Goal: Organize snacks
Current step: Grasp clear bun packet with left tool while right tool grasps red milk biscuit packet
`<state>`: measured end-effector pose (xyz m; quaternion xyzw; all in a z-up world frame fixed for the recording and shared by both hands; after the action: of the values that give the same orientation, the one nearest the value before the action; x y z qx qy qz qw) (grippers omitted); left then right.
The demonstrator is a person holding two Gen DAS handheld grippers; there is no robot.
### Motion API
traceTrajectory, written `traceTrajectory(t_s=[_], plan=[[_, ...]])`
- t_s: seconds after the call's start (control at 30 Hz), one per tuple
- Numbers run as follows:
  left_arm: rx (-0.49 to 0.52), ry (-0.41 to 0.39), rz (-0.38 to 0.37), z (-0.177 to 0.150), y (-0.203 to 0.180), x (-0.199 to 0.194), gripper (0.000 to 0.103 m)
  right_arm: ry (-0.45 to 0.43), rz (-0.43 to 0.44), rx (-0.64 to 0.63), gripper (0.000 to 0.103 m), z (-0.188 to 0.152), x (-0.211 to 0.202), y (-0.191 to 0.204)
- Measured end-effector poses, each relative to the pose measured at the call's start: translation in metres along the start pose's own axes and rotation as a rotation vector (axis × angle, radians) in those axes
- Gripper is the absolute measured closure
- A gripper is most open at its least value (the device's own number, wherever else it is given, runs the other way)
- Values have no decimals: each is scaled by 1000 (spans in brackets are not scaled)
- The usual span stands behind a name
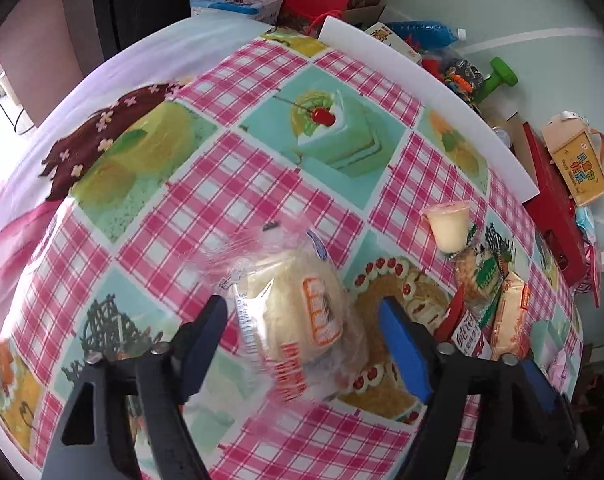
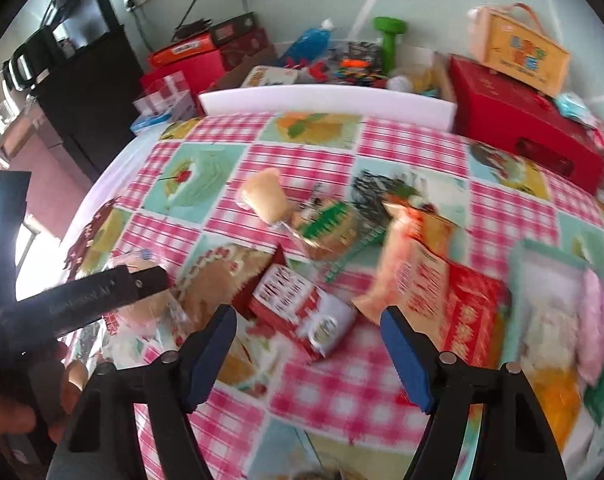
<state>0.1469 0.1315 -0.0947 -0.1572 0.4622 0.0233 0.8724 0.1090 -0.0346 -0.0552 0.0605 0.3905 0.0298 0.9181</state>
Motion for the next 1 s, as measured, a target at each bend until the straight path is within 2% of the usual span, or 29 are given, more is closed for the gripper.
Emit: traceTrajectory(t_s=[0.1, 0.13, 0.43, 0.77, 0.8, 0.87, 1.0], plan=[[15, 6, 9, 0, 1, 5, 46, 25, 17, -57, 29, 5, 17, 5], [21, 11, 11, -1, 2, 6, 47, 37, 18, -70, 31, 5, 21, 6], [45, 25, -1, -1, -2, 10, 49, 107, 98, -91, 35, 3, 51, 15], [98, 31, 11, -12, -7, -1, 49, 142, 124, -28, 35, -23, 39, 13], [105, 32, 9, -14, -9, -2, 49, 143, 116, -28, 36, -25, 39, 13], [116, 33, 4, -16, -13, -3, 49, 140, 86, -38, 49, -28, 39, 11], [134, 36, 1, -21, -23, -2, 49, 130, 59, -20, 53, -30, 41, 8]])
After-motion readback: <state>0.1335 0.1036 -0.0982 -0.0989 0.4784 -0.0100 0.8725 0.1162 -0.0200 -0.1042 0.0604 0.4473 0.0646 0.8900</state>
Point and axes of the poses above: each gripper's, at about its wrist camera, not at the fingertips, and x roughly the way its jaws point, y to its left, z to its top, the point moved 10 cm from there along x, roughly the way its jaws point, and after that the axes turned 14 degrees about -y, right-handed, at the moved point
